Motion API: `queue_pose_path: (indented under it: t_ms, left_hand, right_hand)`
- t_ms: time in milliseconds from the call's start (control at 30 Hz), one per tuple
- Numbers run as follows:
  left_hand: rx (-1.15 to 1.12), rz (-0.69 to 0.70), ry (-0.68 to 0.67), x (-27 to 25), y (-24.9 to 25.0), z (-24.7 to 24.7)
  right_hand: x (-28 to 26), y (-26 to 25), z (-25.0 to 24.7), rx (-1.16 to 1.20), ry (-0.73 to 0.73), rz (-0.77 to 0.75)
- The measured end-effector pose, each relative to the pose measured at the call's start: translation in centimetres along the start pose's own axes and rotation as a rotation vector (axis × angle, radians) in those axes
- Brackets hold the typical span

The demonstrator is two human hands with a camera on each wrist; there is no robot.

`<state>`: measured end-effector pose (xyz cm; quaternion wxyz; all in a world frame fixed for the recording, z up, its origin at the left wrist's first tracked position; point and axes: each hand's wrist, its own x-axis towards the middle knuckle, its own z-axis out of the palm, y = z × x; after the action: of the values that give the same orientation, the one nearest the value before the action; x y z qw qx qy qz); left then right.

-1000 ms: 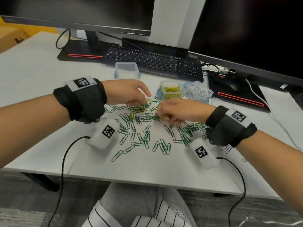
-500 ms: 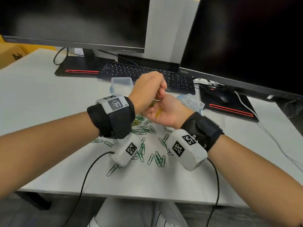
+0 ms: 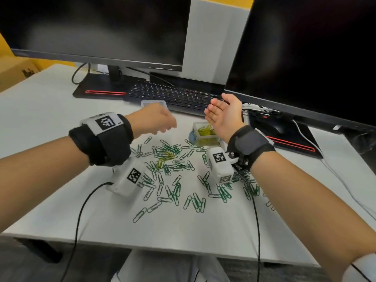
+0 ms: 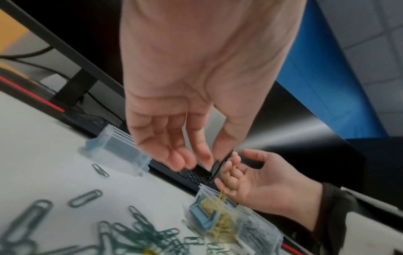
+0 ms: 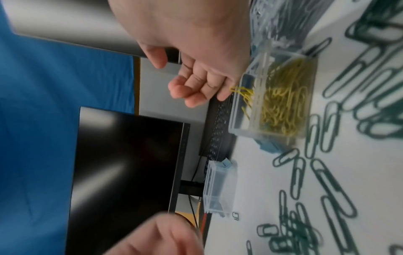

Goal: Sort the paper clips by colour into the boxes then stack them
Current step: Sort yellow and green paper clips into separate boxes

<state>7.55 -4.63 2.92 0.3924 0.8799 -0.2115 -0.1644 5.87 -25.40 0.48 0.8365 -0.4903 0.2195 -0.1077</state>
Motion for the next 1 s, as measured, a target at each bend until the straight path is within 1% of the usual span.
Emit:
queue_pose_path:
  t_ms: [100, 133, 167, 200, 233, 300, 333, 367, 433, 500, 600, 667, 700, 733, 833, 900, 933, 967, 1000]
  left_hand:
    - [0.328, -0.066, -0.169, -0.5, -1.7, -0.4]
    - [0.436, -0.081, -0.232, -0.6, -2.1, -0.4]
    - [0.524, -0.087, -0.278, -0.7, -2.5, -0.2]
    - [0.585, -0.091, -0.304, -0.8, -2.8, 0.1]
    - [0.629, -0.087, -0.310, -0.9, -2.9, 0.5]
    - [0.709, -0.078, -0.291, -0.9, -3.0, 1.4]
    - [0.742, -0.074, -0.276, -0.9, -2.9, 1.9]
    - [0.773, -0.065, -0.258, -0.9, -2.9, 2.2]
    - [0.806, -0.046, -0.257, -0.8, -2.9, 2.5]
    - [0.784, -0.046, -0.279, -0.7, -3.0, 2.4]
    - [0.708, -0.074, -0.283, -0.7, -3.5, 1.8]
    - [0.596, -0.097, -0.268, -0.8, -3.9, 1.1]
    - [0.514, -0.110, -0.250, -0.9, -4.2, 0.7]
    - [0.417, -0.122, -0.229, -0.9, -4.4, 0.2]
    - [0.067, -0.149, -0.192, -1.2, -5.0, -1.0]
    - [-0.136, -0.181, -0.210, -1.4, -5.1, -1.5]
    - [-0.219, -0.200, -0.226, -1.5, -5.1, -1.5]
    - [-0.293, -0.221, -0.241, -1.5, -5.0, -1.5]
    - [-0.349, -0.244, -0.253, -1.5, -4.9, -1.4]
  right_hand:
    - [-0.7, -0.5, 0.6, -0.070, -0.054, -0.065]
    - [-1.3, -0.5, 1.3, -0.173, -0.094, -0.108]
    - [-2.1, -0.4, 2.1, -0.345, -0.148, -0.150]
    - [-2.9, -0.1, 2.8, -0.571, -0.222, -0.176]
    - [-3.7, 0.5, 3.4, -0.809, -0.331, -0.182]
    - [-5.0, 2.1, 4.1, -1.234, -0.601, -0.160]
    - [-5.3, 3.0, 4.2, -1.406, -0.685, -0.160]
    - [-5.4, 3.8, 4.3, -1.549, -0.714, -0.190]
    - [-5.2, 5.1, 4.6, -1.757, -0.678, -0.313]
    - [-5.1, 5.9, 4.9, -1.843, -0.667, -0.390]
    - [-5.0, 6.5, 4.9, -1.829, -0.704, -0.405]
    - [-4.8, 6.1, 4.4, -1.783, -0.716, -0.374]
    - [-4.7, 5.7, 4.0, -1.705, -0.715, -0.316]
    - [-4.5, 5.2, 3.5, -1.592, -0.709, -0.225]
    - [-4.2, 3.8, 2.1, -1.230, -0.698, -0.009]
    - [-4.1, 3.2, 1.6, -0.942, -0.676, 0.153]
    - [-4.1, 3.1, 1.5, -0.807, -0.643, 0.234]
    - [-4.1, 3.1, 1.5, -0.712, -0.614, 0.292]
    - [-4.0, 3.2, 1.5, -0.678, -0.591, 0.319]
